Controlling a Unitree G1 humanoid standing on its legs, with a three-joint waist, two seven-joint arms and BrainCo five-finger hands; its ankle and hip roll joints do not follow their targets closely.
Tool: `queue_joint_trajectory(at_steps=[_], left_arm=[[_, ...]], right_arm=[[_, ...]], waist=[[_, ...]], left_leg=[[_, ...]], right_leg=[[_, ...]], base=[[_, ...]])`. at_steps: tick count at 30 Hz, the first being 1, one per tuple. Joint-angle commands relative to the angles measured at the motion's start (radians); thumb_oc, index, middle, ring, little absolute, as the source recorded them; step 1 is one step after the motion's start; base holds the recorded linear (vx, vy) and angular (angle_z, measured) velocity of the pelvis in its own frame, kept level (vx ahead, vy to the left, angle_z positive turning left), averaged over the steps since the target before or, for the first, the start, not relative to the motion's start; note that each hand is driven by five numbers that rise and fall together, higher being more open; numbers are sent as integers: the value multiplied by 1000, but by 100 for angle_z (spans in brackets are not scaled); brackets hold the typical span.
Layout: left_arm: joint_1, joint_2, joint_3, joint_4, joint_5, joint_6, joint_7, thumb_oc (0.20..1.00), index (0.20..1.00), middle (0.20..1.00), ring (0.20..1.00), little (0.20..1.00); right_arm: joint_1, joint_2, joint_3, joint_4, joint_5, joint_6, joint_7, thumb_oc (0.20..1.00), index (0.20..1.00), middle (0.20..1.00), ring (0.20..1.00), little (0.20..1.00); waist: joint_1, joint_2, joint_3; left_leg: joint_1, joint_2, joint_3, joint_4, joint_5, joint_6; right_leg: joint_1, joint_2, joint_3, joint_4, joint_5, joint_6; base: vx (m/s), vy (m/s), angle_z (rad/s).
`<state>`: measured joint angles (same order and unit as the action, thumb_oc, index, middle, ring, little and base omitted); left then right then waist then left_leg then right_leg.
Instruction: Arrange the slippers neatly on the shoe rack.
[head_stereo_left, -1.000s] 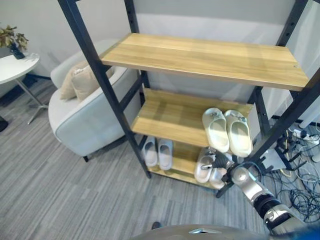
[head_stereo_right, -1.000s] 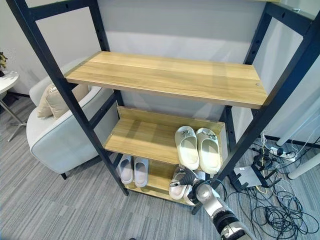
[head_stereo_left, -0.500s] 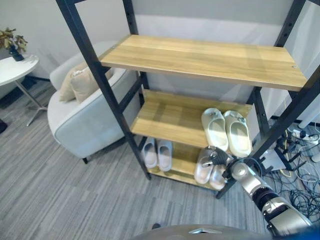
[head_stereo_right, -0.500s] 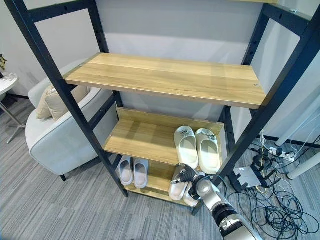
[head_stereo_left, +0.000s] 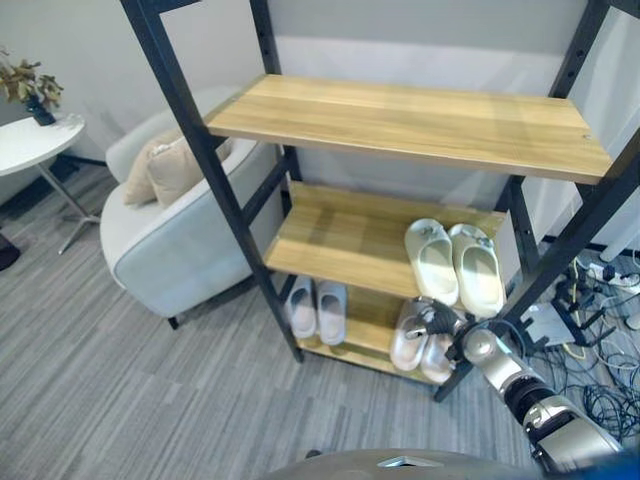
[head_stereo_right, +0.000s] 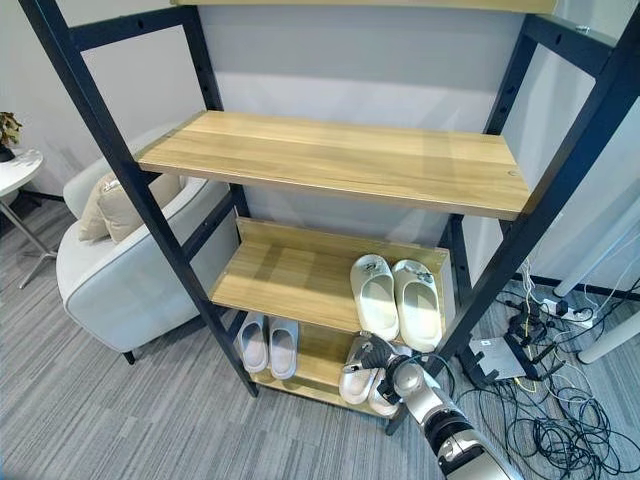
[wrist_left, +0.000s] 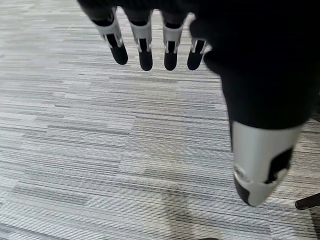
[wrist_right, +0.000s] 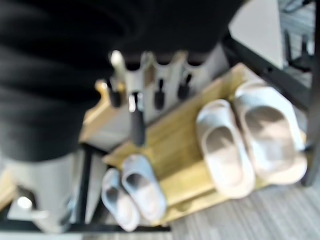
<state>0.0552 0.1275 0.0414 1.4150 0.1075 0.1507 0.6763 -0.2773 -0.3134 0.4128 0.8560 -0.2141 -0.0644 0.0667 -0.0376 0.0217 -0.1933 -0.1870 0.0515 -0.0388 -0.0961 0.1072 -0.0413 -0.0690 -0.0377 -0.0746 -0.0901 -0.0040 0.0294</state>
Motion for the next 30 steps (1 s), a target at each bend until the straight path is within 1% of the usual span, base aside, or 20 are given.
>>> queue_joint_trajectory(at_steps=[1, 3, 5, 8, 9, 10, 11, 13, 14, 17, 18, 19, 24, 27, 30], left_arm=[[-51, 33, 13, 93, 9, 13, 1, 1000, 1000, 1000, 1000, 1000], [-52, 34, 12, 92, 11, 13, -4, 1000, 1000, 1000, 1000, 1000], [-56, 44, -3, 90, 31, 14, 1, 1000, 1000, 1000, 1000, 1000], [-62, 48, 6, 94, 26, 16, -3, 1000, 1000, 1000, 1000, 1000], [-67, 48, 34, 93, 6, 13, -38, 1000, 1000, 1000, 1000, 1000], [-67, 48, 34, 93, 6, 13, -38, 1000, 1000, 1000, 1000, 1000], [-68, 49, 55, 94, 3, 8, -98, 1000, 1000, 1000, 1000, 1000], [-65, 46, 74, 88, 2, -4, -137, 1000, 1000, 1000, 1000, 1000], [-65, 46, 74, 87, 3, -4, -138, 1000, 1000, 1000, 1000, 1000], [-42, 32, 120, 61, -18, -33, -295, 1000, 1000, 1000, 1000, 1000], [-22, 30, 133, 46, -24, -48, -347, 1000, 1000, 1000, 1000, 1000], [-21, 30, 133, 46, -24, -48, -347, 1000, 1000, 1000, 1000, 1000], [43, 15, 132, -4, -55, -88, -465, 1000, 1000, 1000, 1000, 1000], [61, 6, 115, -18, -70, -120, -490, 1000, 1000, 1000, 1000, 1000], [63, 5, 100, -15, -85, -138, -496, 1000, 1000, 1000, 1000, 1000]], right_arm=[[30, 40, -31, 28, -14, -53, -49, 1000, 1000, 1000, 1000, 1000], [40, 48, -30, 31, -14, -57, -53, 1000, 1000, 1000, 1000, 1000], [89, 70, -9, 60, -31, -72, -57, 1000, 1000, 1000, 1000, 1000], [112, 85, -2, 101, -40, -88, -73, 1000, 1000, 1000, 1000, 1000], [143, 103, -22, 127, -19, -104, -83, 1000, 1000, 1000, 1000, 1000], [143, 103, -22, 127, -19, -105, -83, 1000, 1000, 1000, 1000, 1000], [174, 114, -51, 159, 9, -128, -88, 1000, 1000, 1000, 1000, 1000], [205, 119, -77, 219, 29, -147, -99, 1000, 1000, 1000, 1000, 1000], [205, 119, -77, 220, 29, -148, -99, 1000, 1000, 1000, 1000, 1000], [269, 101, -172, 325, 85, -170, -106, 1000, 1000, 1000, 1000, 1000], [306, 84, -232, 361, 122, -164, -103, 1000, 1000, 1000, 1000, 1000], [306, 84, -232, 361, 122, -164, -103, 1000, 1000, 1000, 1000, 1000], [390, 38, -390, 451, 228, -143, -63, 1000, 1000, 1000, 1000, 1000], [411, 23, -475, 525, 286, -108, -28, 1000, 1000, 1000, 1000, 1000], [421, 15, -511, 576, 306, -76, -1, 1000, 1000, 1000, 1000, 1000]], waist=[[24, -29, -7], [25, -31, -7], [26, -41, -9], [27, -45, -10], [28, -48, -13], [28, -48, -13], [26, -49, -18], [25, -49, -20], [25, -49, -20], [19, -38, -17], [15, -33, -13], [15, -33, -13], [0, -11, 16], [-9, 1, 35], [-15, 5, 47]], left_leg=[[37, -47, -41, 9, -42, 24], [38, -46, -41, 9, -42, 23], [42, -43, -43, 9, -44, 21], [44, -40, -44, 9, -44, 21], [46, -39, -42, 9, -44, 20], [46, -39, -42, 9, -44, 20], [48, -37, -41, 9, -45, 19], [50, -37, -43, 9, -45, 19], [50, -37, -43, 9, -45, 19], [56, -32, -43, 9, -43, 18], [61, -31, -42, 9, -43, 17], [62, -31, -42, 9, -43, 17], [81, -21, -34, 9, -42, 15], [94, -16, -28, 9, -41, 13], [102, -14, -23, 9, -42, 12]], right_leg=[[-45, -38, 33, 3, 64, 33], [-44, -38, 34, 3, 64, 33], [-39, -37, 32, 3, 61, 33], [-36, -37, 29, 3, 58, 32], [-33, -35, 30, 3, 58, 32], [-33, -35, 30, 3, 58, 32], [-30, -34, 31, 3, 58, 32], [-26, -32, 32, 3, 57, 30], [-25, -32, 32, 3, 57, 30], [-17, -30, 33, 3, 58, 27], [-11, -28, 34, 3, 59, 26], [-11, -28, 34, 3, 59, 26], [3, -18, 43, 18, 53, 18], [3, -12, 48, 30, 49, 14], [8, -8, 53, 30, 49, 14]], base=[[0, 0, 0], [0, 0, 0], [0, 0, 0], [0, 0, 0], [0, 0, 0], [-31, 10, 0], [0, 0, 0], [-20, 5, 0], [-31, 5, 1], [-41, 14, 0], [-30, 7, 0], [-38, -1, 0], [-22, 2, 0], [-24, 5, 0], [-16, -5, -3]])
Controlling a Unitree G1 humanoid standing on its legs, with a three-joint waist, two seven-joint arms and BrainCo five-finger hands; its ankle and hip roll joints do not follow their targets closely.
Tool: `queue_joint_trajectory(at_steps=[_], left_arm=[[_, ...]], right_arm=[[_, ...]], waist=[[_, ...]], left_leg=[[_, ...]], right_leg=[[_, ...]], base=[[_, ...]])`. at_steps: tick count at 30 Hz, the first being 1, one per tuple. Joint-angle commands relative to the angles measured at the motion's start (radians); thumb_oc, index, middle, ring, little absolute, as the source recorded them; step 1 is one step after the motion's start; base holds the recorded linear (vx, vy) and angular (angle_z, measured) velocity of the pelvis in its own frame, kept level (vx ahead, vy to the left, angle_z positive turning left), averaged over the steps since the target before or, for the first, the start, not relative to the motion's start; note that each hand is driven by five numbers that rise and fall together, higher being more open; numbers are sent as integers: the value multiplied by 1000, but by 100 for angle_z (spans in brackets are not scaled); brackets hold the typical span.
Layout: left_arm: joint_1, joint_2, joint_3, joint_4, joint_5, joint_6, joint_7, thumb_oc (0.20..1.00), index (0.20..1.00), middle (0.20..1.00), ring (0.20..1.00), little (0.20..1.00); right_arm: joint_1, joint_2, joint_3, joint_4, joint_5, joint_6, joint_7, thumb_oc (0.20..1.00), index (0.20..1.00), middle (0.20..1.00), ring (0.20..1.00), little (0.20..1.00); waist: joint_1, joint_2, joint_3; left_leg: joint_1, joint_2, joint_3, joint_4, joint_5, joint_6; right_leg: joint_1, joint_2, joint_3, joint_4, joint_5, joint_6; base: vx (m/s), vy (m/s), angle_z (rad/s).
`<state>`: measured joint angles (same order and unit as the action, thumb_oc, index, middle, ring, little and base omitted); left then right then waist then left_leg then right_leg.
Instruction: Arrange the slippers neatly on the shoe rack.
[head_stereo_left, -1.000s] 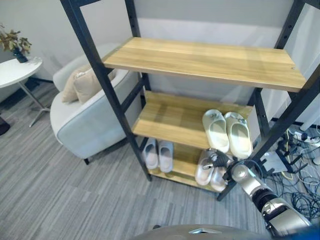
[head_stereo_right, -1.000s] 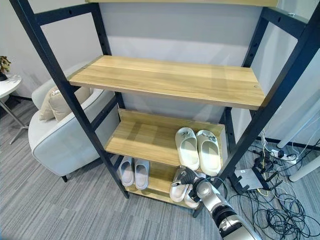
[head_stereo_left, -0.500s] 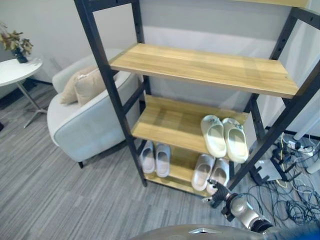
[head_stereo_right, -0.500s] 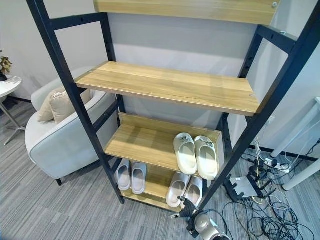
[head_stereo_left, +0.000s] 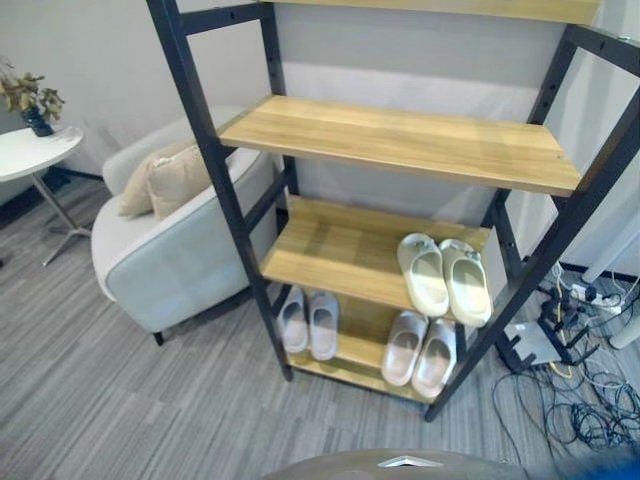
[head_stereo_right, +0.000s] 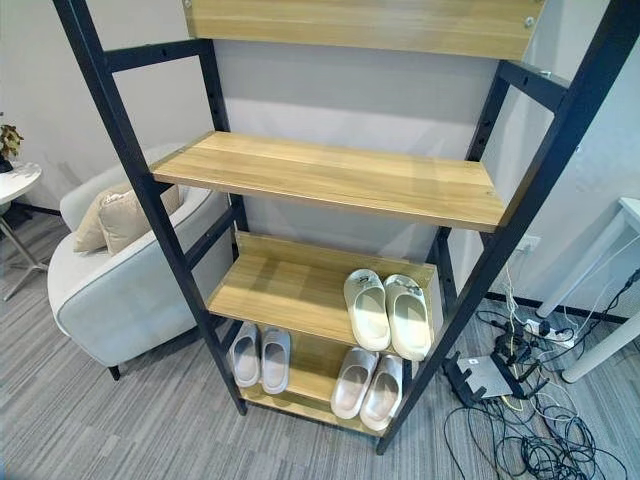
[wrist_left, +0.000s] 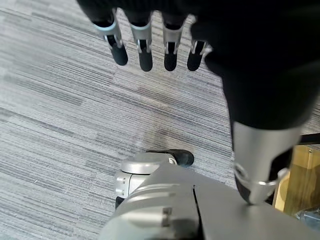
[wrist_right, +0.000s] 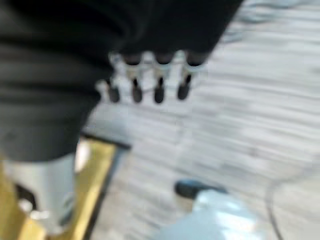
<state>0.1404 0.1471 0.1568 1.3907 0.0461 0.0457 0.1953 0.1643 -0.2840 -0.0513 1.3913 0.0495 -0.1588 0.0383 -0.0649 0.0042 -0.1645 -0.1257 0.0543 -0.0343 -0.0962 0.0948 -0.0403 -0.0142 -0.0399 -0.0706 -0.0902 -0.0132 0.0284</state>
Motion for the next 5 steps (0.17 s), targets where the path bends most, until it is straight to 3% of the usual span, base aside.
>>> queue_joint_trajectory(at_steps=[1, 5], left_arm=[[-25, -15, -20, 11, -28, -39, -17, 1000, 1000, 1000, 1000, 1000], [-44, -16, -19, 16, -68, -40, -80, 1000, 1000, 1000, 1000, 1000]], right_arm=[[-18, -14, -50, 55, 45, 30, 40, 1000, 1000, 1000, 1000, 1000], [-21, 10, -39, 76, 51, 66, 90, 1000, 1000, 1000, 1000, 1000]], waist=[[11, 24, 21], [8, 28, 29]], left_leg=[[43, -16, -25, 9, -29, 10], [52, -12, -21, 9, -29, 6]], right_leg=[[-45, -5, 50, 29, 57, 15], [-36, 1, 52, 32, 53, 13]], base=[[-19, -15, -4], [0, 0, 0]])
